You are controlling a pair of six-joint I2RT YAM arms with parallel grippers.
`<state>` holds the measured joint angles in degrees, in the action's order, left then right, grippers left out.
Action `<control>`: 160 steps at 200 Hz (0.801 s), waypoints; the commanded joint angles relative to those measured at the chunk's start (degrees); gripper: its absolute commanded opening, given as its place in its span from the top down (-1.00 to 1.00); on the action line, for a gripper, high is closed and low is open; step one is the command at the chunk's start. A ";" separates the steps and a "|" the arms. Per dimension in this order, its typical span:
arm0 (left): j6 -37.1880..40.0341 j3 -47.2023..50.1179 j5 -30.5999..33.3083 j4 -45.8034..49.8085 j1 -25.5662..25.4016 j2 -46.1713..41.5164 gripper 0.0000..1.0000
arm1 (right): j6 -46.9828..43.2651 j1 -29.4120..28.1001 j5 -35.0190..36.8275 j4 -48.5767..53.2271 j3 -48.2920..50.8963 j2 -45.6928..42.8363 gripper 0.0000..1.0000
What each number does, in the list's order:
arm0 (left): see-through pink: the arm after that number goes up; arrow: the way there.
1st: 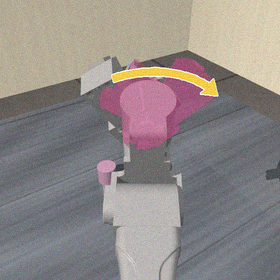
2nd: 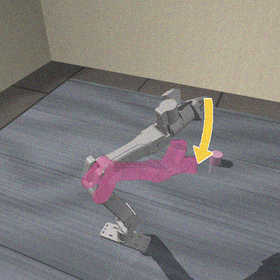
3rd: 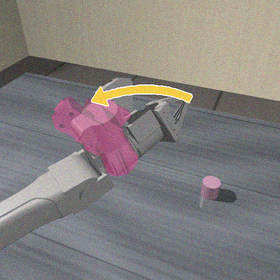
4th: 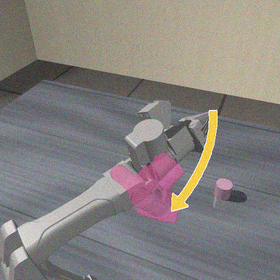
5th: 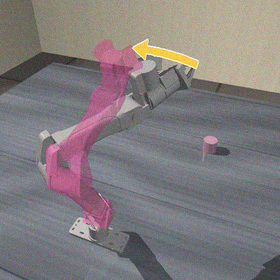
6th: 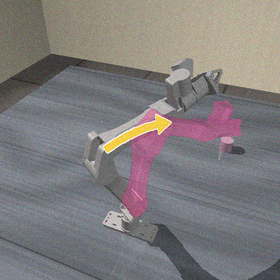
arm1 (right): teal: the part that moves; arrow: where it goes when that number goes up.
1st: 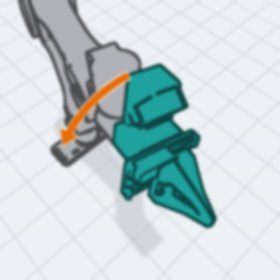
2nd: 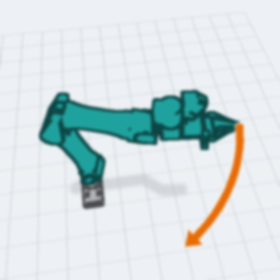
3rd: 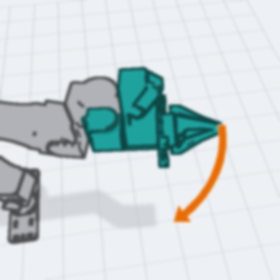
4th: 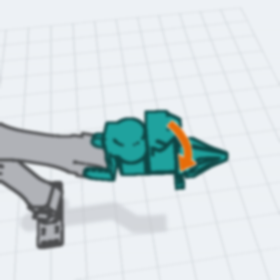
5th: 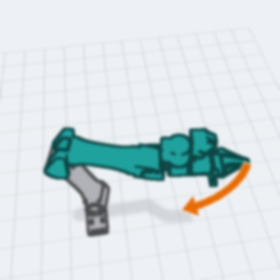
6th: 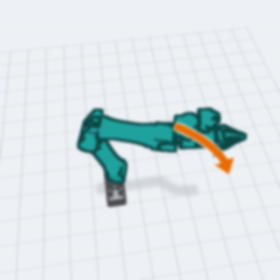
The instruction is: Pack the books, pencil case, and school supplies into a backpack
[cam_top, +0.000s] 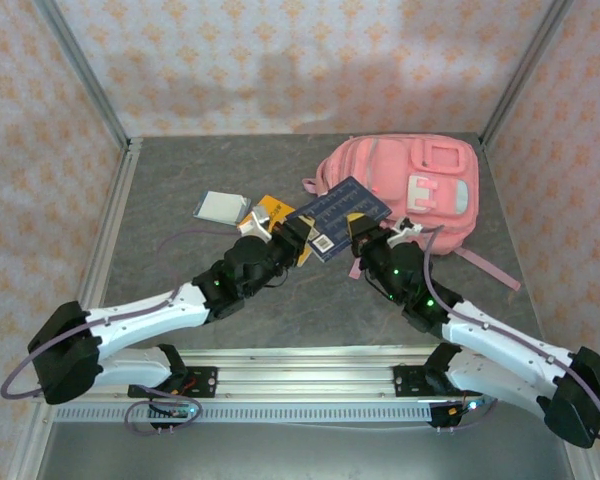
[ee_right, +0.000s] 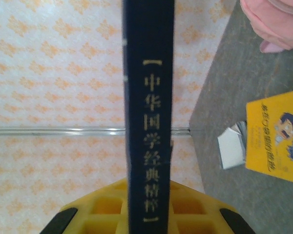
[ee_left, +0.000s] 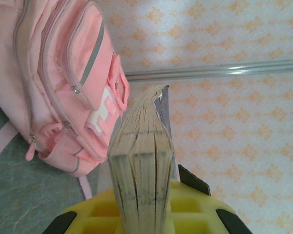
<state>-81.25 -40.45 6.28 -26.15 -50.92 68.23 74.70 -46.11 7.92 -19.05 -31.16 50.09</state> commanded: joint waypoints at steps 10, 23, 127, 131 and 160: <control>8.71 -2.28 4.18 17.65 3.14 -8.96 1.00 | -10.74 0.56 8.12 19.24 -6.61 -3.50 -0.09; 11.71 -2.93 5.08 25.89 5.01 -12.33 1.00 | -14.90 1.04 9.47 27.02 -9.67 -2.88 -0.19; 26.75 -4.34 4.44 47.25 14.06 -22.87 1.00 | -49.84 21.84 -3.85 54.30 -45.99 33.26 0.40; 27.31 -4.52 3.88 46.99 14.31 -22.87 1.00 | -50.34 22.26 -4.33 54.62 -47.71 35.30 0.40; 32.24 -6.86 -0.23 46.00 15.21 -22.23 1.00 | -50.88 27.14 -9.76 54.29 -58.20 47.94 0.36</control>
<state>-55.44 -42.98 9.10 21.06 -36.53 46.26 28.40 -22.63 3.68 31.22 -82.43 90.43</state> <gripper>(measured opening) 0.109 0.313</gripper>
